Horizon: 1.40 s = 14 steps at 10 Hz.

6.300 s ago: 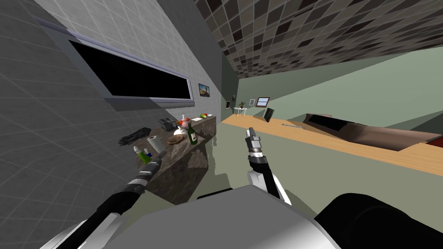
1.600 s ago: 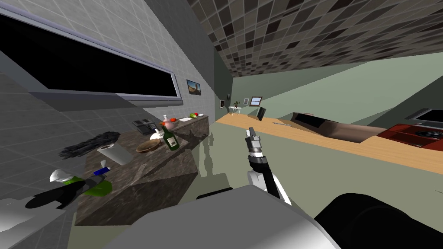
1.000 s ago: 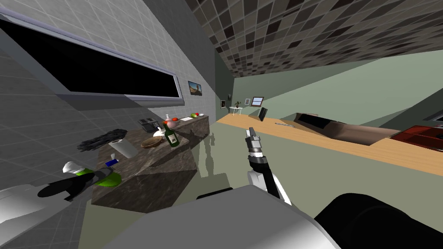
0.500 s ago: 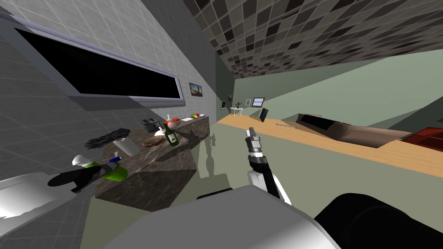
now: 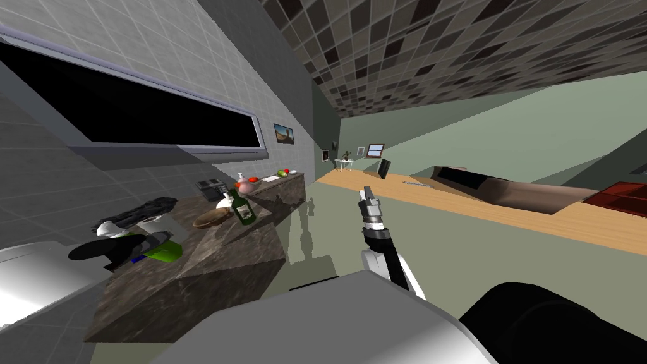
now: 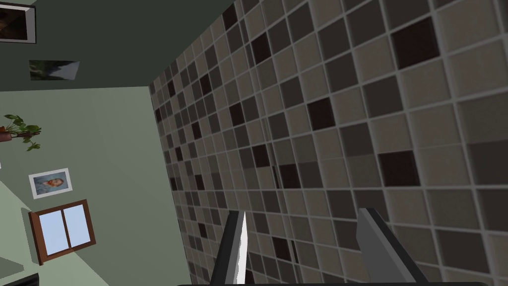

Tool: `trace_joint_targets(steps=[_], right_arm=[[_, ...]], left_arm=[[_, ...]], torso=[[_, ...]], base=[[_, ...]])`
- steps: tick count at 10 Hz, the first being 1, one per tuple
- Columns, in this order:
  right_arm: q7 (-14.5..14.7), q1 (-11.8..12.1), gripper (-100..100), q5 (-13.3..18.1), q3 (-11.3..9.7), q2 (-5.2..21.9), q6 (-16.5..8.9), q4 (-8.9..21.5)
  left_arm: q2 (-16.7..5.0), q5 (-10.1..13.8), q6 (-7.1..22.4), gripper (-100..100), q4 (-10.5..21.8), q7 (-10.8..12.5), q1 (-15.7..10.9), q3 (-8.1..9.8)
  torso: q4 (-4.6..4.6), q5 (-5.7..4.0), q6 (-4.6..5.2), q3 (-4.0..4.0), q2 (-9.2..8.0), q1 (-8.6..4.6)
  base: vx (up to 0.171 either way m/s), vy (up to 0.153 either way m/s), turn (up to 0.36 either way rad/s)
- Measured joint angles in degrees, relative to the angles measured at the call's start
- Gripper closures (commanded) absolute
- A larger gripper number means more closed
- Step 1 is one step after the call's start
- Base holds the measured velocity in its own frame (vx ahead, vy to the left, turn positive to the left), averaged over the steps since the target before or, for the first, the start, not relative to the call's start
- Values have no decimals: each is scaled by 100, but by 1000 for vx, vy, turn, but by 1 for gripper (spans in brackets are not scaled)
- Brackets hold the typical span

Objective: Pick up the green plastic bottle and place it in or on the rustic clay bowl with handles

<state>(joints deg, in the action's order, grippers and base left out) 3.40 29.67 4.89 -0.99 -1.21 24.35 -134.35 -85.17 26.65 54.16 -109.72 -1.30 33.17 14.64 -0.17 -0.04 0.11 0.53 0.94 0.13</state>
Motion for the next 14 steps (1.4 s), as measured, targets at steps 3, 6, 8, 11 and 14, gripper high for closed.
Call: trace_joint_targets(steps=[3, 6, 8, 11, 14], right_arm=[[0, 0, 0, 0, 0, 0, 0, 0], [0, 0, 0, 0, 0, 0, 0, 0], [0, 1, 0, 0, 0, 0, 0, 0], [0, -1, 0, 0, 0, 0, 0, 0], [0, -2, 0, 0, -1, -1, 0, 0]], left_arm=[[4, 136, 220, 100, 45, -230, -51, 189], [27, 254, 491, 100, 29, -461, -57, 428], [58, 356, 667, 100, 32, -674, -12, 659], [50, 470, 856, -100, 54, -902, -31, 867], [50, 468, 853, -100, 55, -899, -31, 866]], torso=[[-3, 2, -1, 6, 9, 16], [-3, -3, -2, 4, 4, 0], [-6, -4, 1, 13, 22, 8], [-1, -1, -4, -13, -32, -10], [12, -7, -6, -42, -79, -33]], base=[[211, 95, -43], [201, 74, -44], [252, 110, -54], [91, 54, -24], [3, 1, 0]])
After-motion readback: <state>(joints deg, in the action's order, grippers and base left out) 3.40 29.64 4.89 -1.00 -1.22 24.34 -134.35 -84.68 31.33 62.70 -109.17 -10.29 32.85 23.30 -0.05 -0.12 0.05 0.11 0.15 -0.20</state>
